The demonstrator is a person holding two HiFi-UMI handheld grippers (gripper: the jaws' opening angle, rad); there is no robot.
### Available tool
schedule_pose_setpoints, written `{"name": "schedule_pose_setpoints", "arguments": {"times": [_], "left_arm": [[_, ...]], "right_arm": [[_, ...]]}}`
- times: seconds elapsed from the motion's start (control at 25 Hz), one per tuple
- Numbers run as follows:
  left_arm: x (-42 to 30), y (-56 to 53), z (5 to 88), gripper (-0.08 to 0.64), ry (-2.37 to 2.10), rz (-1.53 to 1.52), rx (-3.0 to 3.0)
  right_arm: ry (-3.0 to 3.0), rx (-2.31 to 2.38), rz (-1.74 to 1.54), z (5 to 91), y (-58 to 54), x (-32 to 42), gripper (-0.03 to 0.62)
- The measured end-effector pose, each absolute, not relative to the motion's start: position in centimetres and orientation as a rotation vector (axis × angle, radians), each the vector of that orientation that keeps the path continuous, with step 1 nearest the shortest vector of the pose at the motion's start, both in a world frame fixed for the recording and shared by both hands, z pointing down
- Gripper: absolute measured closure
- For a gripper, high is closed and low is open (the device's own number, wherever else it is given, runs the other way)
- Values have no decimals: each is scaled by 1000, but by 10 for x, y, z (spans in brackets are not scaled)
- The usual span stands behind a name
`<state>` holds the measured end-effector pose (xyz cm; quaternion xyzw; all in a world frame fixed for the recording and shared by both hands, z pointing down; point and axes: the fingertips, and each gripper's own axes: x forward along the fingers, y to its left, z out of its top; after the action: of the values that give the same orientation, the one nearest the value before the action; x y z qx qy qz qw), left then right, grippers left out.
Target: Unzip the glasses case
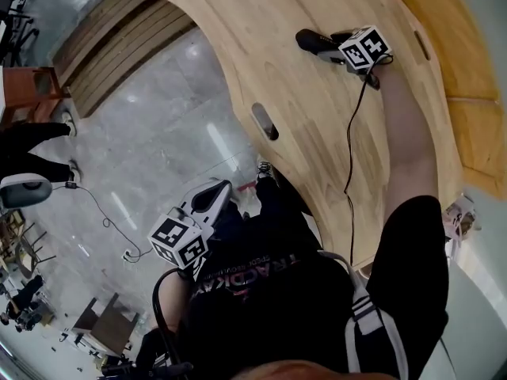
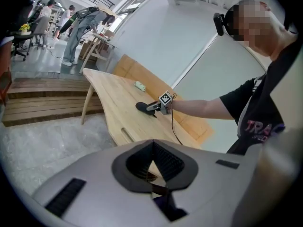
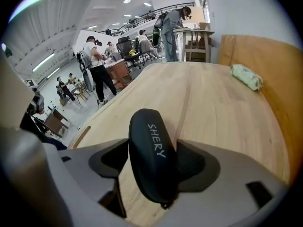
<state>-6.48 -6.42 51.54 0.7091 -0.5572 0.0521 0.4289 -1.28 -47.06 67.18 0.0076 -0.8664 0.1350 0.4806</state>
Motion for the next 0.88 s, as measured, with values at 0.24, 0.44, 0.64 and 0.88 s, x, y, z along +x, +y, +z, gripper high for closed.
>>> {"name": "schedule_pose_setpoints", "arguments": {"times": [0.24, 0.44, 0.64, 0.88], "left_arm": [[-57, -74, 512, 548, -1362, 160, 1810], [-57, -75, 512, 548, -1376, 177, 1802], [-59, -76, 511, 548, -1401, 184, 1801], [-49, -69, 496, 548, -1406, 185, 1821]], "right_arm": [[-2065, -29, 119, 683, -460, -17, 258], [-1994, -79, -48, 697, -456, -25, 255], [-2014, -81, -202, 700, -456, -33, 255], [-2002, -22, -215, 697, -446, -20, 252]]}}
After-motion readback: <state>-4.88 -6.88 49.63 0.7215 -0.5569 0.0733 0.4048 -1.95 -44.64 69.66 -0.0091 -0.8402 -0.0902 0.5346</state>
